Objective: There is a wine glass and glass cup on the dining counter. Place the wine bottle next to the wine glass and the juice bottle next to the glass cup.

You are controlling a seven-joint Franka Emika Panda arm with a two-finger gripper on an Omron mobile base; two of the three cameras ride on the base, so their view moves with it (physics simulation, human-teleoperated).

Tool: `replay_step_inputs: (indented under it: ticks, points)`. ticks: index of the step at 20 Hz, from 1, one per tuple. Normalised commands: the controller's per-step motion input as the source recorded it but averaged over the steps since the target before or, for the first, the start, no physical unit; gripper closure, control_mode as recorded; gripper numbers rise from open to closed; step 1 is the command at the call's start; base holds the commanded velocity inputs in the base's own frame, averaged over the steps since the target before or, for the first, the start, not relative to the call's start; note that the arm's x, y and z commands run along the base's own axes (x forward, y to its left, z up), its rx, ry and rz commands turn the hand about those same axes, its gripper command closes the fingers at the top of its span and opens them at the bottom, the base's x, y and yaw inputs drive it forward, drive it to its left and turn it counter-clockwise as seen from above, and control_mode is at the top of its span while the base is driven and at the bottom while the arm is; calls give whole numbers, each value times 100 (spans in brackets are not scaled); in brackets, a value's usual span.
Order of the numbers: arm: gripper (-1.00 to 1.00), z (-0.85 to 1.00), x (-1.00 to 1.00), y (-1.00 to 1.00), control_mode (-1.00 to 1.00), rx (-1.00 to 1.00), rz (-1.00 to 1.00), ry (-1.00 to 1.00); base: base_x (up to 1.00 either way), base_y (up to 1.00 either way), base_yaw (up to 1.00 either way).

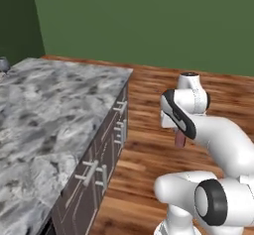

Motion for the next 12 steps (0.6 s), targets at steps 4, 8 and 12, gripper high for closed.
replay_step_inputs:
  ticks: [4,8,12]
  points:
    - [100,0,0,0,100,0,0,0,42,-34,-32]
    - [100,0,0,0,100,0,0,0,65,-31,-13]
    - [100,0,0,0,100,0,0,0,74,-28,-6]
